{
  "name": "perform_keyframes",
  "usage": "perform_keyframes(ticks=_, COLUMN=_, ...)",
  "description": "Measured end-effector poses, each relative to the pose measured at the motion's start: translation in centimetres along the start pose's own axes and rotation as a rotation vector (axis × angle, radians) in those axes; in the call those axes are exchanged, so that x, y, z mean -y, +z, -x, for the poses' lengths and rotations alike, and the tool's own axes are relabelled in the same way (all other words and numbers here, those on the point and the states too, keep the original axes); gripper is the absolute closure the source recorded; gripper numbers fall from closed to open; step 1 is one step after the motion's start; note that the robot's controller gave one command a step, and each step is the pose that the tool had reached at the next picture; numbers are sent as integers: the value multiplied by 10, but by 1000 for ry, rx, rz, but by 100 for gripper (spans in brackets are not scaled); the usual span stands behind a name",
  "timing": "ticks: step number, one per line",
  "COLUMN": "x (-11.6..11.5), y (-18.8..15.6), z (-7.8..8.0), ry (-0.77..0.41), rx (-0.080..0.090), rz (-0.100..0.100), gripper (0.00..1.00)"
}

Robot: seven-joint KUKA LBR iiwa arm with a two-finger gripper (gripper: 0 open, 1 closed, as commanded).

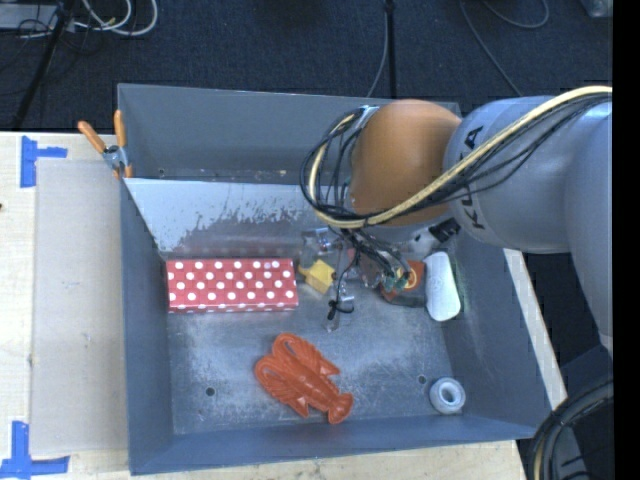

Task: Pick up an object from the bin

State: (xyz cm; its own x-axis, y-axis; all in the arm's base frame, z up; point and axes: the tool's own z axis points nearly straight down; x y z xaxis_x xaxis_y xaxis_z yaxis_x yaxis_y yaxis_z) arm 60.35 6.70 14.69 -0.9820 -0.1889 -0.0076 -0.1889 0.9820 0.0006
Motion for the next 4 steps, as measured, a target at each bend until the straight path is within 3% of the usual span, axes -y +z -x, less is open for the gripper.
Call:
perform_keyframes(ticks=1, x=-17, y=33, z=-29, ry=-33, rx=-11, rz=0, gripper=0)
perform_keyframes(ticks=2, x=-27, y=63, z=-60, ry=-187, rx=-8, rz=1, gripper=0)
perform_keyframes(ticks=3, x=-40, y=74, z=-86, ry=-358, rx=-9, rz=3, gripper=100)
perform_keyframes(ticks=4, x=-40, y=74, z=-85, ry=-357, rx=-9, rz=3, gripper=100)
